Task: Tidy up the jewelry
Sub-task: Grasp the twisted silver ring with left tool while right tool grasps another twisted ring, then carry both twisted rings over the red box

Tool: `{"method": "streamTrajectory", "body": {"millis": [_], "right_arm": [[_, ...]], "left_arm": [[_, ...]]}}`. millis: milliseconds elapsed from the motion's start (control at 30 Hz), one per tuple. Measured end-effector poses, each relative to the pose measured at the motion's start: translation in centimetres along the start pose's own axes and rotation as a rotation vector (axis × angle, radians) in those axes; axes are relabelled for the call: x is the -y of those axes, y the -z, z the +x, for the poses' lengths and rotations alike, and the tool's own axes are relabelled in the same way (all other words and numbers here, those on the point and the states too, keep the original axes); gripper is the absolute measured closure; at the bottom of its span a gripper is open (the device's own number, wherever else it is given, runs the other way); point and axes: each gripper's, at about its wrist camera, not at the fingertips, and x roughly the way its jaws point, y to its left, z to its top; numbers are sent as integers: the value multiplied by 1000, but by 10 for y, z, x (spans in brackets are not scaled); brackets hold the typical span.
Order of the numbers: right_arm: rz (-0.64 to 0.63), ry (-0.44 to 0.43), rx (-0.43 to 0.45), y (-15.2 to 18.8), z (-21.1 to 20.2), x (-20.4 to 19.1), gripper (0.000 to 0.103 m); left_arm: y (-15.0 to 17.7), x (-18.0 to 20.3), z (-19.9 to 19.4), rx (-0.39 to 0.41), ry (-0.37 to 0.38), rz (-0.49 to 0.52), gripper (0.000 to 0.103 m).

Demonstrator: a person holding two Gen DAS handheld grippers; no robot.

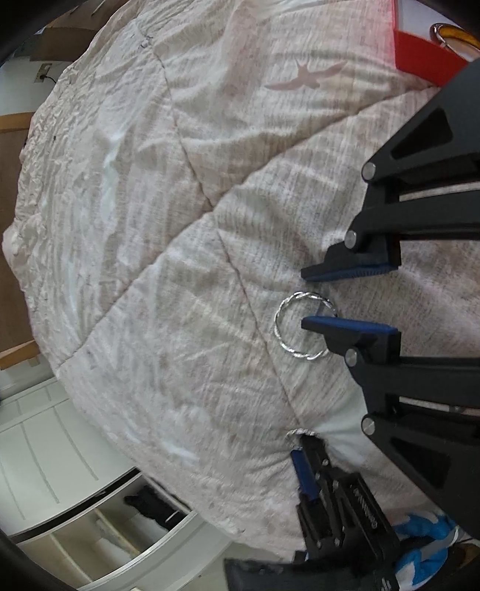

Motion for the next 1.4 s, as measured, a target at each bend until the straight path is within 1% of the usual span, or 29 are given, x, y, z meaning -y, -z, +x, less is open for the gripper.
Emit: {"method": "streamTrajectory", "body": {"millis": [100, 267, 333, 400, 467, 500, 700, 867, 1033, 1167, 1400], "right_arm": [[2, 6, -10, 0, 8, 0, 85], [-22, 23, -38, 0, 19, -2, 86], [-32, 25, -48, -1, 22, -4, 88], [-39, 41, -47, -2, 20, -6, 91], [-54, 58, -29, -1, 15, -12, 97], [-55, 63, -15, 0, 11, -13, 97], [-7, 36, 72, 9, -25, -9, 98], [33, 22, 112, 17, -59, -7, 97], [47, 19, 137, 26, -89, -12, 98], [58, 21, 162, 36, -118, -15, 97], [91, 49, 216, 61, -179, -16, 97]], "left_arm": [[0, -1, 3, 2, 9, -3, 77], [0, 2, 7, 16, -2, 6, 78], [0, 2, 7, 20, -1, 1, 80], [-1, 2, 7, 25, -3, 0, 87], [-2, 2, 3, 28, -5, -4, 95], [-2, 1, 0, 33, 0, -10, 97], [0, 3, -16, 59, -13, -23, 98], [3, 4, -36, 78, -25, -36, 98], [9, 8, -65, 101, -53, -31, 98], [20, 11, -95, 127, -74, -16, 98], [44, 21, -141, 164, -80, -6, 98]]}}
